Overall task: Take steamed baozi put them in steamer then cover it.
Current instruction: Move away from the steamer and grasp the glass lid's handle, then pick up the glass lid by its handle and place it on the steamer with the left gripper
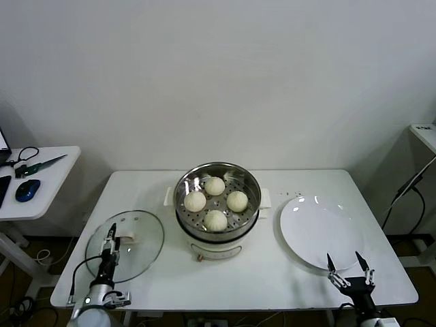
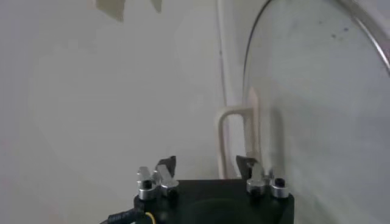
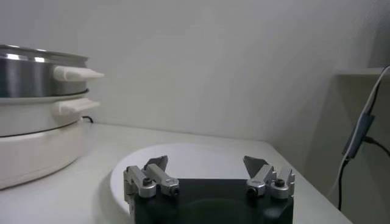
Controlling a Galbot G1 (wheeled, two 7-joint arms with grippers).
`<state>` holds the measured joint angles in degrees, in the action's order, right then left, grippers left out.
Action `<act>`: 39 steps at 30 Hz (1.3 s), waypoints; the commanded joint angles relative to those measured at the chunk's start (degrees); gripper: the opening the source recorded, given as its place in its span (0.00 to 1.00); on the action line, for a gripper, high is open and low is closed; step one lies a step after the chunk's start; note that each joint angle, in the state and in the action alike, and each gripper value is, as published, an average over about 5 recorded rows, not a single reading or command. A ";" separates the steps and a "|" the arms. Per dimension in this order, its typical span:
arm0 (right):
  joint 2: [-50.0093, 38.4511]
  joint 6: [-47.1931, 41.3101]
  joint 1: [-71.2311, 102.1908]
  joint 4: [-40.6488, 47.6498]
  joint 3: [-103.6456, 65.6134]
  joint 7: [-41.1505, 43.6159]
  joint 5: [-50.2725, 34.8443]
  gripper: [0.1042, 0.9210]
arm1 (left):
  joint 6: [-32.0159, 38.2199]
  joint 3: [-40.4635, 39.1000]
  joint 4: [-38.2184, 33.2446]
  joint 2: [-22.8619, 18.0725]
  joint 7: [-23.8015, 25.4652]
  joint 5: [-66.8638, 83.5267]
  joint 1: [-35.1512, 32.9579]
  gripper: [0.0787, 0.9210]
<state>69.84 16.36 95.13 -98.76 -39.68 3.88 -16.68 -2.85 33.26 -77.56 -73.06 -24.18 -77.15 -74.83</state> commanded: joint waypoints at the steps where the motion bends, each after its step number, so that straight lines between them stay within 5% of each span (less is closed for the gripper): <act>1: 0.74 0.05 0.20 -0.52 0.17 0.09 0.77 0.88 | 0.13 -0.19 2.34 -0.33 -0.12 0.00 1.77 0.65; 18: 0.60 0.04 0.72 -1.57 0.48 0.57 1.28 0.88 | 0.73 0.03 -1.99 0.83 -0.46 2.99 -0.03 0.09; 32: 0.23 -1.23 0.40 -2.15 0.64 0.17 3.43 0.88 | -17.07 -1.73 -35.40 11.56 19.00 22.27 -2.88 0.07; 39: 0.31 -1.47 -0.82 -1.54 1.76 0.33 4.65 0.88 | -29.49 -15.84 -40.16 15.46 25.74 16.78 6.78 0.07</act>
<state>70.11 15.28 94.99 -100.52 -38.62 4.13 -13.09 -15.70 30.20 -102.78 -63.88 -10.38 -61.27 -75.91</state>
